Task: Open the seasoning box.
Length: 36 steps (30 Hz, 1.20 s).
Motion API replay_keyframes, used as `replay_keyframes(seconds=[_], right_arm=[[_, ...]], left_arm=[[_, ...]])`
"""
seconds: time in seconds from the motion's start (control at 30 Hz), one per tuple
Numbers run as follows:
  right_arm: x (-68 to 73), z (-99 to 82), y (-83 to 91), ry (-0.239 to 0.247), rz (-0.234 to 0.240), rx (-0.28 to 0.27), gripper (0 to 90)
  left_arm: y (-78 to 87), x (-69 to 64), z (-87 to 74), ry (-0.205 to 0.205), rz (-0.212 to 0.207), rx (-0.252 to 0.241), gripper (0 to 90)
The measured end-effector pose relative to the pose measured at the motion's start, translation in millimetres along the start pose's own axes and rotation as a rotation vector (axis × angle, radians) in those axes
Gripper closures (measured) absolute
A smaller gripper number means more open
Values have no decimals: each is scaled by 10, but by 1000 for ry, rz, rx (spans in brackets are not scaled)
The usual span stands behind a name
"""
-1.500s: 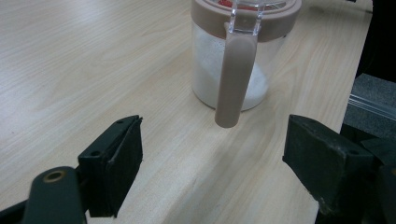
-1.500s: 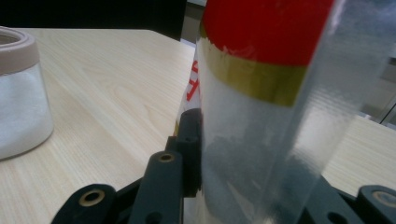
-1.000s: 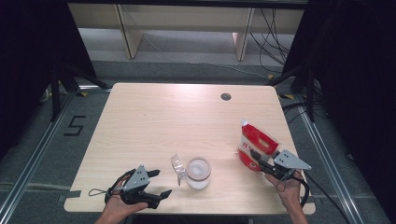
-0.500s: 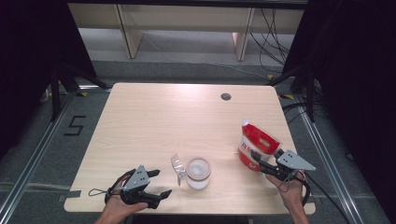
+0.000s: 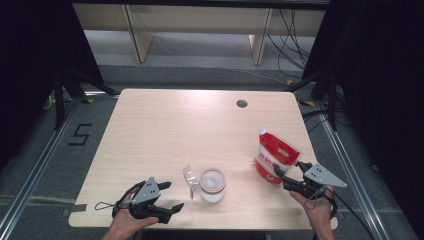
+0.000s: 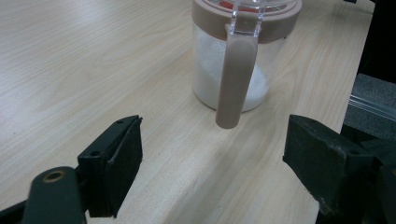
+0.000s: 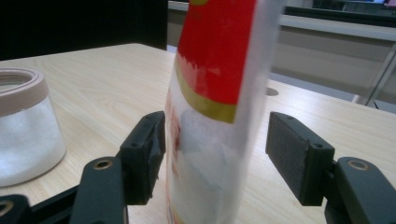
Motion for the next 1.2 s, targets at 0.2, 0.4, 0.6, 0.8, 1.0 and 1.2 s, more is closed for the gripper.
replay_keyframes(seconds=[0.2,0.4,0.6,0.8,1.0,1.2], right_arm=[[11,33,106,-13,-15,-8,364],[25,43,238,-13,-37,23,358],[58,20,345,-29,-68,42,343],[93,14,449,5,-77,72,329],[184,20,527,-17,-105,70,318],[298,3,556,-38,-88,83,292]], left_arm=[[-2,-1,7,3,4,-8,191],[9,6,18,2,4,-11,191],[5,6,21,-2,4,-15,191],[14,6,31,-2,7,-19,191],[14,6,34,-2,8,-21,191],[15,0,51,12,10,-27,191]])
Point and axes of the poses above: each handheld gripper's, and its own axes: y roughly backward along the jaws, z roughly out of its top, x roughly to its left, the point moved 10 cm from there along -y, roughly forward along the jaws, and after that the axes turned 9 degrees about -x, right-handed, at the moved point
